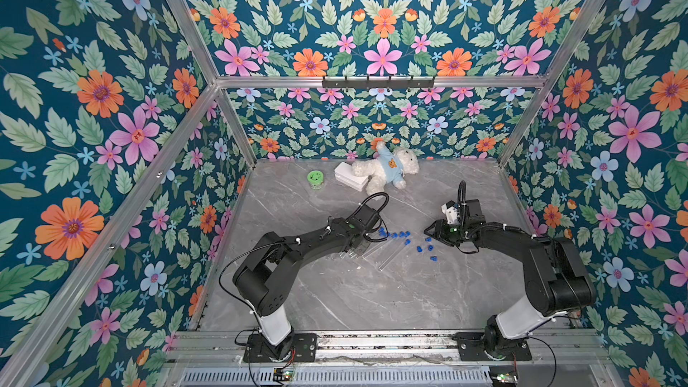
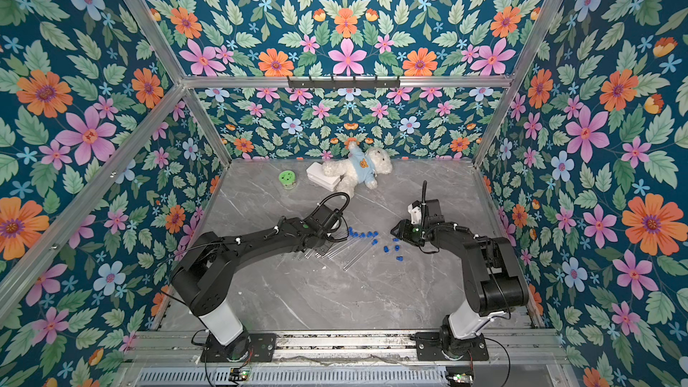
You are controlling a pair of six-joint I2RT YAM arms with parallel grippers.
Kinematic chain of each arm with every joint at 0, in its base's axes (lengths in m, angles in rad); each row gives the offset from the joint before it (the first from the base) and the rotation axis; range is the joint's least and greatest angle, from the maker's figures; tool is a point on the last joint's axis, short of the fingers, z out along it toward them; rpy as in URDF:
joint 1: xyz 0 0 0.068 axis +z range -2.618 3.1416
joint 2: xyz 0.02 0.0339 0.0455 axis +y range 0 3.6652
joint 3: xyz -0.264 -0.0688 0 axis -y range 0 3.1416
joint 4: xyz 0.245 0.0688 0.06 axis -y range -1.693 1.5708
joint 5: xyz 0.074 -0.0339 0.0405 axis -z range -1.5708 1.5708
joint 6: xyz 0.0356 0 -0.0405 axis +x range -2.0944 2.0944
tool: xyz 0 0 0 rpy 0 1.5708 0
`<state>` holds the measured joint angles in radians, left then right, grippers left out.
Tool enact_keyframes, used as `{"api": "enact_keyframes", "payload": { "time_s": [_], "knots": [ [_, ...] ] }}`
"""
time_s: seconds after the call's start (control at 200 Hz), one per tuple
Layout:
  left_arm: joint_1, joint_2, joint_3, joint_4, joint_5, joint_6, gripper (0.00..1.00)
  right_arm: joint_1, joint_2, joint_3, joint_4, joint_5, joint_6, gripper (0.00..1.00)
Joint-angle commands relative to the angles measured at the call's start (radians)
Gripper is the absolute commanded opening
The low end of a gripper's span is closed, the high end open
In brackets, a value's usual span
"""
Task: Remove stoppers from test tubes
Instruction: Place the test tube at the center of the board.
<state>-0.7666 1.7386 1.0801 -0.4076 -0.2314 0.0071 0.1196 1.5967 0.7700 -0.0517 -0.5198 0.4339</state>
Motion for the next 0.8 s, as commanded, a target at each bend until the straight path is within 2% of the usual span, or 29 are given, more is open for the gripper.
{"api": "enact_keyframes", "payload": {
  "time_s": [0.0,0.215,0.395,0.575,0.795],
  "knots": [
    [0.007,0.011,0.011,-0.022,-0.028,-0.007,0.00,0.001,-0.025,-0.009,-0.009,0.024,-0.014,0.55],
    [0.019,0.047,0.024,-0.019,-0.025,-0.001,0.00,0.001,-0.104,-0.044,0.032,0.021,-0.017,0.67],
    [0.021,0.062,0.025,-0.011,-0.020,-0.004,0.00,0.000,-0.184,-0.078,0.059,0.063,-0.018,0.68],
    [0.025,0.070,0.020,-0.002,-0.018,-0.005,0.00,0.000,-0.199,-0.084,0.069,0.060,-0.016,0.68],
    [0.029,0.082,0.013,0.014,-0.009,-0.007,0.07,0.000,-0.231,-0.098,0.088,0.056,-0.011,0.69]
  ]
}}
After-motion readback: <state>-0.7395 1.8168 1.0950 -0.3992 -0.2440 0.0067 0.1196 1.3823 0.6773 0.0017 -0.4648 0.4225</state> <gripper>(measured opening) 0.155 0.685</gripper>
